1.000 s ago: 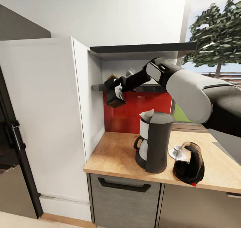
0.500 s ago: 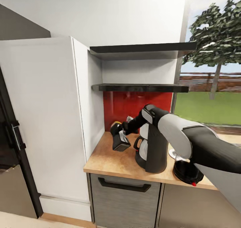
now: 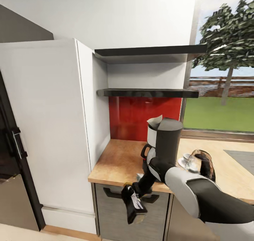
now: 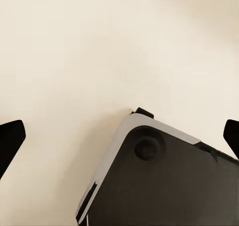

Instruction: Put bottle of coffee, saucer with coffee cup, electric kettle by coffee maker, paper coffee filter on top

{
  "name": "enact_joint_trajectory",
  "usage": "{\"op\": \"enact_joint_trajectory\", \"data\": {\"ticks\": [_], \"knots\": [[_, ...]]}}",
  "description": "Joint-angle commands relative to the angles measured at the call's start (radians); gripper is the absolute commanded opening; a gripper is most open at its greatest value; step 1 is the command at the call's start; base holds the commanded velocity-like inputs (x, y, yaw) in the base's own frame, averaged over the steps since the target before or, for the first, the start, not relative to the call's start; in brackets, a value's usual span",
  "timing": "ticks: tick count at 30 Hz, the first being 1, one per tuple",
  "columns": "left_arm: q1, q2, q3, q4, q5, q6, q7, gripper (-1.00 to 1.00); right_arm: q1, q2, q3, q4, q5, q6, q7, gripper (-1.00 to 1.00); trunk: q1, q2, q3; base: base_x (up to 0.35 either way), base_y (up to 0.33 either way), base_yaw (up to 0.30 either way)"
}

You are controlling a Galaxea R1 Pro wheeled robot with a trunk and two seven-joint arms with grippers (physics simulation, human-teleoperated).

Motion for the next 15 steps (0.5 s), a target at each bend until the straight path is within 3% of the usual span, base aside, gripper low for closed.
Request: {"op": "enact_joint_trajectory", "data": {"ticks": [1, 5, 7, 9, 11, 14, 15], "knots": [[0.000, 0.000, -0.002, -0.001, -0.001, -0.002, 0.004, 1.00, 0.011, 0.000, 0.007, 0.001, 0.014, -0.012, 0.008, -1.00, 0.000, -0.001, 0.000, 0.000, 0.000, 0.000], [0.000, 0.000, -0.003, -0.001, -0.004, -0.002, 0.004, 1.00, 0.096, 0.000, 0.007, 0.001, 0.076, -0.080, 0.005, -1.00, 0.000, -0.001, 0.000, 0.000, 0.000, 0.000], [0.000, -0.003, -0.003, -0.005, -0.010, -0.015, 0.004, 1.00, 0.235, 0.000, 0.008, 0.002, 0.191, -0.214, -0.020, -1.00, 0.000, -0.001, 0.000, 0.000, 0.000, 0.000], [0.000, -0.005, -0.004, -0.012, -0.010, -0.017, 0.004, 1.00, 0.280, 0.000, 0.007, 0.002, 0.227, -0.261, -0.045, -1.00, 0.000, -0.001, 0.000, 0.000, 0.000, 0.000], [0.000, -0.008, -0.005, -0.019, -0.011, -0.018, 0.004, 1.00, 0.331, 0.000, 0.007, 0.003, 0.246, -0.318, -0.088, -1.00, 0.000, -0.001, 0.000, 0.000, 0.000, 0.000], [0.000, -0.020, -0.008, -0.024, -0.012, -0.019, 0.004, 1.00, 0.429, 0.000, 0.005, 0.003, 0.257, -0.454, -0.218, -1.00, 0.000, -0.001, 0.000, 0.000, 0.000, 0.000], [0.000, -0.033, -0.010, -0.025, -0.013, -0.020, 0.004, 1.00, 0.484, 0.000, 0.004, 0.003, 0.256, -0.535, -0.299, -1.00, 0.000, -0.001, 0.000, 0.000, 0.000, 0.000]]}}
